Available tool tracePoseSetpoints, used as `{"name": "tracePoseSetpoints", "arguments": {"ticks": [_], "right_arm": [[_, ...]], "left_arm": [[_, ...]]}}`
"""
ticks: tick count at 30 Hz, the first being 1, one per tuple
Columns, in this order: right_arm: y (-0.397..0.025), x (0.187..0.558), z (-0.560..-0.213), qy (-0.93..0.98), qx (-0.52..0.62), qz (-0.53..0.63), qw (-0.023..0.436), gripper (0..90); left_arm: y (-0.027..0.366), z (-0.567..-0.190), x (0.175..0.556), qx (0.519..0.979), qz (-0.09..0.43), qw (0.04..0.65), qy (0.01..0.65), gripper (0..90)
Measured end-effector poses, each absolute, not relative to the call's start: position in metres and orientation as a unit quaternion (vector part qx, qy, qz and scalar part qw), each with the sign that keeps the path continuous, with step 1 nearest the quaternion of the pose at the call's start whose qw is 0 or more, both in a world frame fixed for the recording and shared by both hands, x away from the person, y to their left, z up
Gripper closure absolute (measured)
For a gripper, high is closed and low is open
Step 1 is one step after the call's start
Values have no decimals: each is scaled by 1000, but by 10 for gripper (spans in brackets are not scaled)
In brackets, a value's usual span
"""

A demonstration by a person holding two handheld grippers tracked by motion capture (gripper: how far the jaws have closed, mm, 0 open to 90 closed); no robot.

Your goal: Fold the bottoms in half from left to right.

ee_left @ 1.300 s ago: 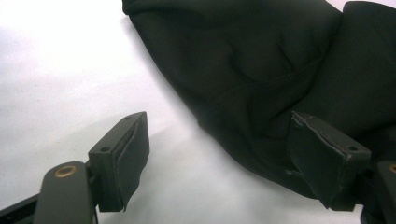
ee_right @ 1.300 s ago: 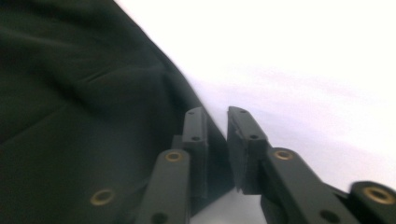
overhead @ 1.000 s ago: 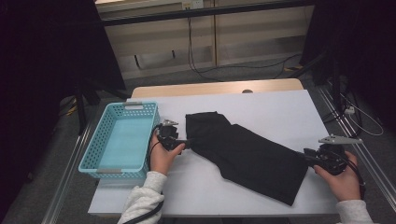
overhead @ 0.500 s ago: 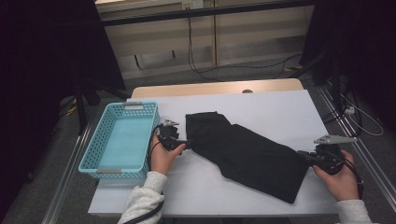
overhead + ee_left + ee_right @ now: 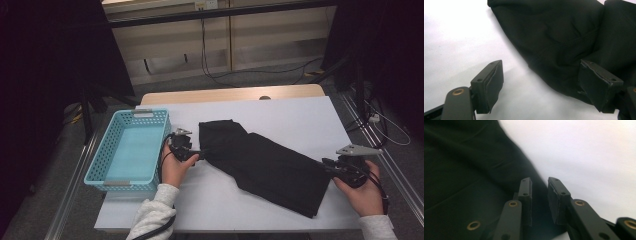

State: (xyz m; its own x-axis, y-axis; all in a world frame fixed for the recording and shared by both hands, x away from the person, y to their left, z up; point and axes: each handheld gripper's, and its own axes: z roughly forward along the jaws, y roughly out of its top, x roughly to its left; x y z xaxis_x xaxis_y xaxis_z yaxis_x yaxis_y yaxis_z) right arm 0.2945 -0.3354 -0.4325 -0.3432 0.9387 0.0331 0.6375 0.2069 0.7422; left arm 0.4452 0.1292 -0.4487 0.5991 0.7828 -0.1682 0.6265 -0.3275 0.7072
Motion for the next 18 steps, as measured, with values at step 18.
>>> {"name": "tracePoseSetpoints", "arguments": {"ticks": [18], "right_arm": [[-300, 299, -445, 799, 467, 343, 156, 629]], "left_arm": [[131, -448, 445, 809, 100, 382, 435, 206]]}}
